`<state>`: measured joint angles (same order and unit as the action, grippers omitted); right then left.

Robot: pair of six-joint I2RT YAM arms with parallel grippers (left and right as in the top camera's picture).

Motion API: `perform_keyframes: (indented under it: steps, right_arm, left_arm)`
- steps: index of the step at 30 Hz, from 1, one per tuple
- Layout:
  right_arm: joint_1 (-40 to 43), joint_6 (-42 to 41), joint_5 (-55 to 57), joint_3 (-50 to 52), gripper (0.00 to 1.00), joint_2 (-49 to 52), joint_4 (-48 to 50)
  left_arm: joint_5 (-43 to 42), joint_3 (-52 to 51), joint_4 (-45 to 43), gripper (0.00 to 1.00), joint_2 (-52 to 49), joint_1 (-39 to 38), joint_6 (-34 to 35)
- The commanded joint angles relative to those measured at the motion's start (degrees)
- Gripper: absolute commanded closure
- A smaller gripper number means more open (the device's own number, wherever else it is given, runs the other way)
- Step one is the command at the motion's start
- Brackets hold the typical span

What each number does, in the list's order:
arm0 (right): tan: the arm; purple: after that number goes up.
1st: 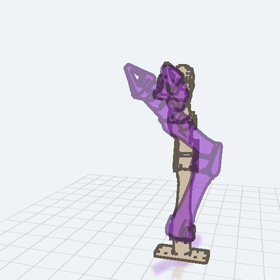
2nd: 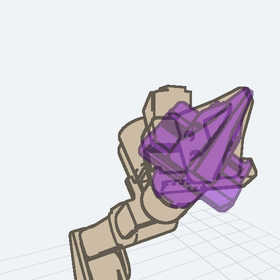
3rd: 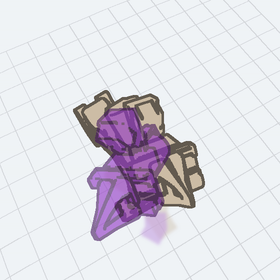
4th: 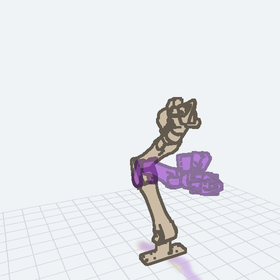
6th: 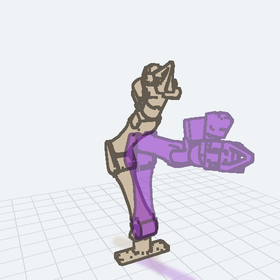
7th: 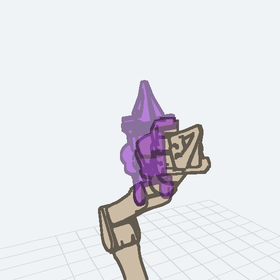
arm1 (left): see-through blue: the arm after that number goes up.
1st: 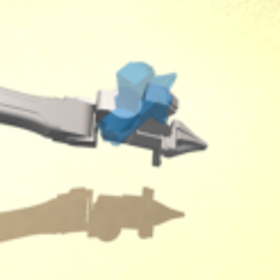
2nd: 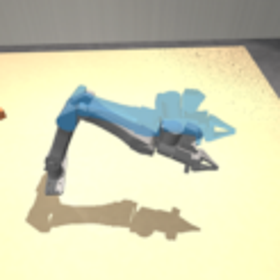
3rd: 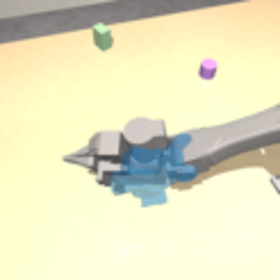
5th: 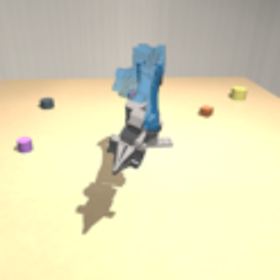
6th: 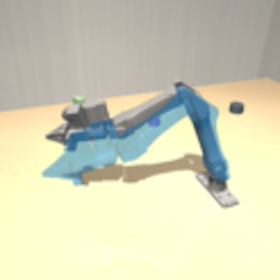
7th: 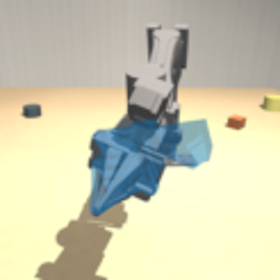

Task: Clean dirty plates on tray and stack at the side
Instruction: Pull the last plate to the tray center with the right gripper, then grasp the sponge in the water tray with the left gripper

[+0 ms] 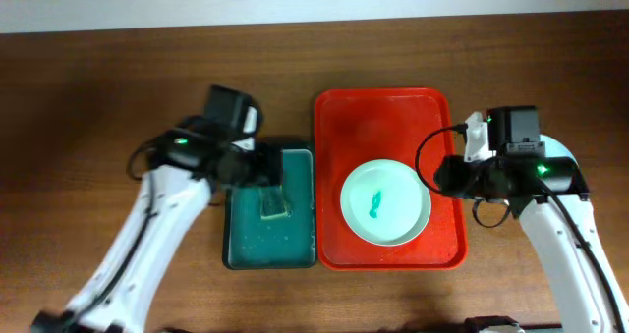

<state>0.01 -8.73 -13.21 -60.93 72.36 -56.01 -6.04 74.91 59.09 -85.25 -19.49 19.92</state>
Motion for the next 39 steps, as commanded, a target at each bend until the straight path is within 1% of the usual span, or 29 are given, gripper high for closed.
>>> perform_keyframes:
  steps: [1,2,3,5,6,7,9,12,13,14,15,16,18,19,20,22,23,24,25,28,29,30,31,32,34,35,36,37,39]
  right_arm:
    - [0.02,1.01,-0.28,-0.37,0.63,0.57,-1.73]
    - [0.0,1.01,-0.31,-0.37,0.63,0.7,-1.77]
    - [0.0,1.01,-0.28,-0.37,0.63,0.83,-1.77]
    - [0.02,1.01,-0.28,-0.37,0.63,0.98,-1.81]
    - [0.0,1.01,-0.28,-0.37,0.63,1.09,-1.81]
    - [0.02,1.01,-0.28,-0.37,0.64,1.14,-1.81]
    - [0.02,1.01,-0.28,-0.37,0.64,1.14,-1.88]
    - [0.02,1.01,-0.28,-0.37,0.64,1.14,-1.9]
    - [0.02,1.01,-0.28,-0.37,0.64,1.14,-1.92]
    - [0.02,1.01,-0.28,-0.37,0.64,1.14,-2.21]
    - [0.0,1.01,-0.28,-0.37,0.64,1.14,-2.4]
    - [0.02,1.01,-0.28,-0.37,0.64,1.14,-2.51]
    - [0.02,1.01,-0.28,-0.37,0.64,1.14,-2.58]
    - [0.02,1.01,-0.28,-0.37,0.64,1.14,-2.54]
    - [0.02,0.98,-0.28,-0.37,0.64,1.14,-2.54]
    - [0.02,1.01,-0.28,-0.37,0.64,1.14,-2.6]
    - [0.02,0.98,-0.28,-0.37,0.64,1.14,-2.97]
    - [0.02,0.98,-0.28,-0.37,0.64,1.14,-3.17]
    - [0.02,1.01,-0.28,-0.37,0.64,1.14,-3.19]
    - [0.02,1.01,-0.28,-0.37,0.65,1.14,-3.8]
    - [0.02,1.01,-0.28,-0.37,0.68,1.14,-4.04]
    - [0.02,1.01,-0.28,-0.37,0.69,1.14,-4.28]
    - [0.02,1.01,-0.28,-0.37,0.69,1.14,-4.46]
    - [0.02,1.01,-0.28,-0.37,0.69,1.14,-4.68]
    - [0.02,1.01,-0.28,-0.37,0.68,1.14,-4.94]
    - [0.0,1.01,-0.28,-0.37,0.68,1.14,-4.92]
    - [0.02,1.01,-0.28,-0.37,0.57,1.14,-4.87]
    - [0.0,1.01,-0.28,-0.37,0.53,1.14,-4.9]
    - [0.0,1.01,-0.28,-0.37,0.52,1.14,-4.9]
  left_arm:
    - [0.02,-6.05,-3.19,0.3,-9.14,-4.48,0.26]
    - [0.0,-6.38,-3.37,0.35,-11.06,-5.01,0.81]
    - [0.0,-6.58,-3.34,0.48,-14.01,-5.62,2.34]
    - [0.0,-6.58,-5.31,0.6,-22.14,-6.99,4.96]
    - [-0.07,-6.58,-6.8,0.63,-24.81,-6.99,4.96]
    - [-0.22,-6.58,-7.8,0.71,-26.67,-6.97,4.96]
    - [-0.63,-6.56,-8.11,1.0,-28.57,-6.97,4.94]
    - [-0.63,-1.64,-3.02,1.0,-27.93,-6.97,4.9]
    - [-0.63,0.5,-0.81,0.96,-27.54,-6.97,4.87]
    - [-0.52,4.22,3.13,0.54,-26.97,-6.84,3.93]
    - [1.05,6.4,4.98,0.39,-26.91,-6.51,3.34]
    - [3.15,6.97,5.18,0.34,-26.91,-6.45,3.34]
    - [13.44,6.34,3.85,0.32,-26.95,-6.34,3.41]
    - [15.58,5.62,1.68,0.32,-27.04,-6.34,3.39]
    - [15.93,4.0,-2.71,0.41,-27.28,-6.23,3.39]
    - [15.3,0.0,-10.54,0.73,-27.56,-6.27,3.37]
    - [14.6,-2.43,-13.35,0.78,-27.56,-6.29,3.37]
    - [14.36,-4.0,-14.62,0.96,-27.56,-6.29,3.37]
    - [14.36,-4.39,-14.49,1.0,-27.56,-6.27,3.37]
    - [10.78,-1.55,-9.9,1.0,-26.77,-5.73,0.81]
    - [10.45,0.98,-7.21,0.86,-26.18,-5.16,0.81]
    - [10.1,4.44,-3.58,0.57,-25.4,-4.09,0.81]
    - [9.86,7.13,-0.42,0.42,-24.7,-3.23,0.81]
    - [9.86,9.05,2.86,0.36,-24.17,-2.78,0.81]
    - [7.41,9.53,8.92,0.36,-23.85,-2.73,0.83]
    - [5.14,8.81,9.6,0.37,-23.85,-2.84,0.81]
    - [2.34,7.17,9.51,0.46,-23.85,-3.13,0.83]
    - [2.38,4.87,8.5,0.53,-23.85,-3.54,0.83]
    - [2.34,-1.7,2.43,0.63,-23.87,-4.81,1.07]
